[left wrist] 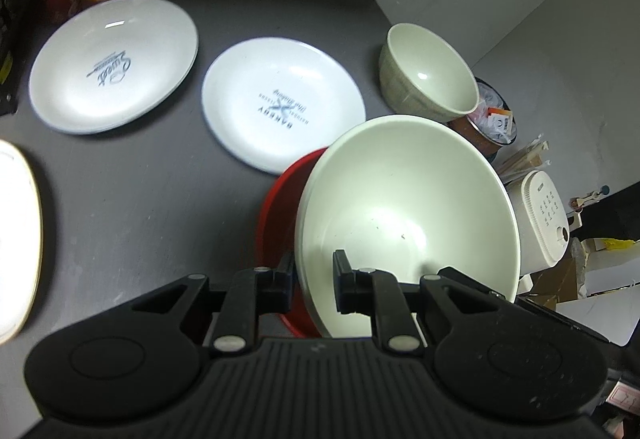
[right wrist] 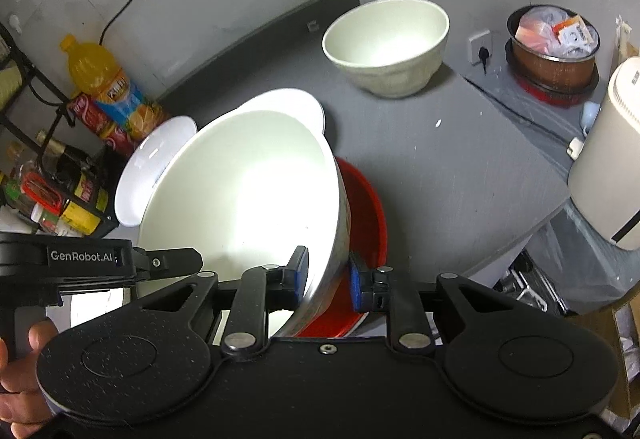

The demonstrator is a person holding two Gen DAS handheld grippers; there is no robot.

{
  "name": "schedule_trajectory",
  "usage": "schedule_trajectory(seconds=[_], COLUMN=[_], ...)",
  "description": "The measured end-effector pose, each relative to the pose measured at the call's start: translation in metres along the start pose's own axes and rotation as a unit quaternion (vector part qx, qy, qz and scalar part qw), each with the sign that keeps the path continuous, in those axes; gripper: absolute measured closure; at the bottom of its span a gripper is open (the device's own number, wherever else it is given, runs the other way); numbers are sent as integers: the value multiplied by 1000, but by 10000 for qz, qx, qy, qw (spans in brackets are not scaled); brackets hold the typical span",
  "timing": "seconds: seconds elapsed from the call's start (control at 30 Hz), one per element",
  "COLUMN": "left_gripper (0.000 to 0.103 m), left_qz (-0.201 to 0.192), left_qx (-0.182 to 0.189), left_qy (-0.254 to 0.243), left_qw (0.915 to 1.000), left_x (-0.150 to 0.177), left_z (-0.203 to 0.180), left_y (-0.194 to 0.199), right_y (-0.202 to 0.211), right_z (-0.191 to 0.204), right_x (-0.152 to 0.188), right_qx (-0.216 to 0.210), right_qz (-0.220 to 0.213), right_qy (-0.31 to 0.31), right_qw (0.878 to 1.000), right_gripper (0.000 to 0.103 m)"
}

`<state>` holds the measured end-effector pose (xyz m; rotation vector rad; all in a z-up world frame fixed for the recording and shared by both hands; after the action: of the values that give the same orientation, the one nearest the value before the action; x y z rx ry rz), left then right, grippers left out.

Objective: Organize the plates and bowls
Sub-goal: 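Carry the cream bowl over the red bowl and lower it inside, then open the right gripper to release the cream bowl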

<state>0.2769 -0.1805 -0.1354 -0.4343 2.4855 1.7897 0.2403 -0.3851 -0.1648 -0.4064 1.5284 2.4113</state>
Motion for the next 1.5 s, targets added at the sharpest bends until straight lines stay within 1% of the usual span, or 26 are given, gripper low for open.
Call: schedule_trajectory(seconds=[0.13,0.3,0.43,0.57,0.6,0.67,0.73,0.87,0.93,1.0,1.03,1.1,1.17,1.23,1.33,1.5], left_gripper=[87,87,85,83,82,74,69,65,63,61,58,53,45,42,39,37], left_qz=[51,43,-10,52,49,2,-84,-158,-147,-132,-138,-184,-224,-231,-222,-240], left_qx=[11,0,-64,-102,-118,-134,-227,-124,-149,-164,-163,-164,-231,-240,-203,-225], left_qy=[114,108,96,113,122,137,131,131,147,184,201,203,196,224,214,144], left_qw=[9999,9999,9999,9999,9998,9998,9996,9997,9997,9996,9996,9995,9993,9992,9993,9994], left_x=[4,5,4,2,1,-1,-2,-5,-7,-10,-11,-14,-17,-21,-26,-33], left_z=[7,8,7,6,6,5,5,6,7,8,8,6,5,4,0,-10], left_y=[-7,-15,-15,-14,-12,-9,-6,0,1,2,3,6,7,7,7,7], right_y=[-5,-12,-19,-21,-21,-24,-26,-27,-28,-27,-25,-21,-16,-11,-3,4], right_z=[2,0,-3,-5,-5,-4,-3,-3,-3,-2,-1,2,4,6,7,-1], right_x=[2,2,2,0,0,-1,-1,-3,-5,-7,-8,-9,-11,-12,-14,-21], right_qx=[37,163,121,123,136,155,195,269,272,258,243,135,87,122,141,119], right_qz=[59,85,150,168,173,176,163,141,198,247,255,246,236,197,113,-11], right_qy=[43,-3,-79,-177,-161,-125,-107,-99,-90,-109,-90,-15,2,29,143,61], right_qw=[10000,9998,9998,9996,9996,9996,9996,9995,9994,9993,9993,9996,9997,9997,9997,9999], right_gripper=[81,81,81,81,80,79,79,79,79,75,73,58,51,45,44,41])
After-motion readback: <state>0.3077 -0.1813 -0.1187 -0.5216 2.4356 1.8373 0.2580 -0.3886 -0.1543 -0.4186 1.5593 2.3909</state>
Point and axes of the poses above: each gripper's, at about its wrist camera, not at the fingertips, and y roughly against the way its jaws point, z to its left, x to its underside, the point moved 3 cm from there along -y, roughly the way its jaws point, and after that the axes turned 8 degrees about z, right-handed, at the moved point
